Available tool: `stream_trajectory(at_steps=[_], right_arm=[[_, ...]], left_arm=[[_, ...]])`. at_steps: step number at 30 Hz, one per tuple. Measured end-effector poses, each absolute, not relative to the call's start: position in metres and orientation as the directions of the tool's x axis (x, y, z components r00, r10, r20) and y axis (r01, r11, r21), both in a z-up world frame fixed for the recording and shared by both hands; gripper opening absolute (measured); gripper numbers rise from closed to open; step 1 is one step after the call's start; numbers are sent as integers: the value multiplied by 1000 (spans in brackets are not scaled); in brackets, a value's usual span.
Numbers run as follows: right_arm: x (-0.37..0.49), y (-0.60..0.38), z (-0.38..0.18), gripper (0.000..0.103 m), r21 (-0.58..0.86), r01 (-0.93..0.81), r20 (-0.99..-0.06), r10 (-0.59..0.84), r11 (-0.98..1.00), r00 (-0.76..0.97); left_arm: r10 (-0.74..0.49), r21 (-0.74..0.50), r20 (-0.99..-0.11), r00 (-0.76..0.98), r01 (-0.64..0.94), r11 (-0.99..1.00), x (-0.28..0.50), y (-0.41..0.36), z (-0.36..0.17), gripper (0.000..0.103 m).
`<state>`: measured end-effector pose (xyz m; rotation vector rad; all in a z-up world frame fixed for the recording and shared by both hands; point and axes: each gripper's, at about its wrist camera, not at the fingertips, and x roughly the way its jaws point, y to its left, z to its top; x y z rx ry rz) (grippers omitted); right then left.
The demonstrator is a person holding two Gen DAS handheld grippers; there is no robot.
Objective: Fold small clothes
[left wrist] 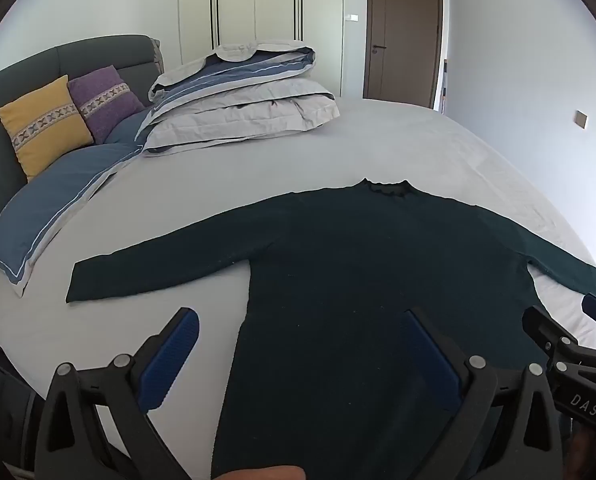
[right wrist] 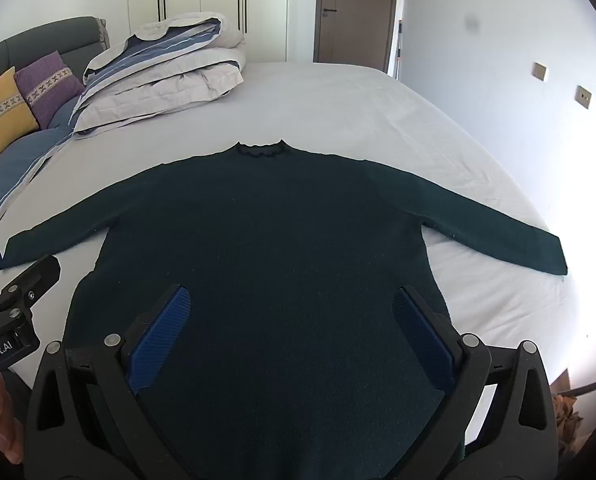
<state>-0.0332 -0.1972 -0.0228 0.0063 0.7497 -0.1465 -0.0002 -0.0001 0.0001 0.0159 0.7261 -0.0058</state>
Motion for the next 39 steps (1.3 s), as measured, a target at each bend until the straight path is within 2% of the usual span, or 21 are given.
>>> stream_trajectory(at_steps=[39], right_arm=[[-32,-190,-26,103,-52,132,-680,-132,990,721]], left_arm=[[-7,-8,-673,740,3,1000,-4,14,-6,103]])
